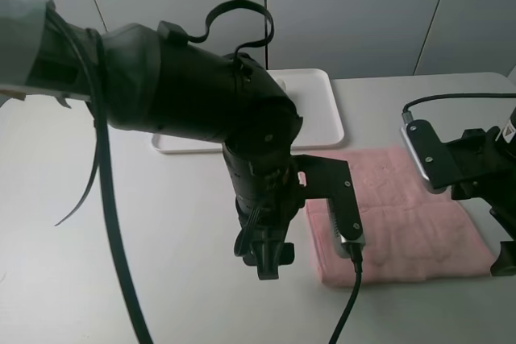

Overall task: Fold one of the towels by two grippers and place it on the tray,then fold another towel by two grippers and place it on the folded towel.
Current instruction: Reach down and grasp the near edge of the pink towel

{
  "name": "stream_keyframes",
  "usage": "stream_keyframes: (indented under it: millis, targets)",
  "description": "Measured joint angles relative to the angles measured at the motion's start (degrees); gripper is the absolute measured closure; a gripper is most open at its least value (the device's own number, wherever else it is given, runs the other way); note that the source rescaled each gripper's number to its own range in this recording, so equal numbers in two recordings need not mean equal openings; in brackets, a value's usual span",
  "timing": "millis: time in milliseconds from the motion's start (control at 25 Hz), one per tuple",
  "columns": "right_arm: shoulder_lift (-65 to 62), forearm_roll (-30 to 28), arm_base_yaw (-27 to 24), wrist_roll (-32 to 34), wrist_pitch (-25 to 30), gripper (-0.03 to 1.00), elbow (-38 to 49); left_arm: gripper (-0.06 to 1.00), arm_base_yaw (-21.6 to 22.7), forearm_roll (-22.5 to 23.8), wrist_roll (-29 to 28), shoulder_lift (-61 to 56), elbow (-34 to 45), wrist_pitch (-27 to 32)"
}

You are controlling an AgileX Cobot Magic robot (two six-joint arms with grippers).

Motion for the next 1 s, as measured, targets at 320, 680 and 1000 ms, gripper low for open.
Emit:
stream_keyframes:
  millis: [320, 680, 1000]
  targets:
    - [-0.10, -2.42, -1.92, -1.34, -3.05, -0.03, 5.79, -0.05, -2.26, -1.07, -0.36, 1.98, -1.59, -0.51]
    - [-0.10, 2.41, -10.48, -11.12, -7.60, -0.03, 7.08, -0.05, -2.26, -1.07, -0.36, 2.06, -1.59, -3.89]
    - [0.16, 5.99, -15.61, -19.97, -10.07, -0.03, 8.10, -0.05, -2.36, -3.88, -0.36, 2.06, -1.59, -4.28]
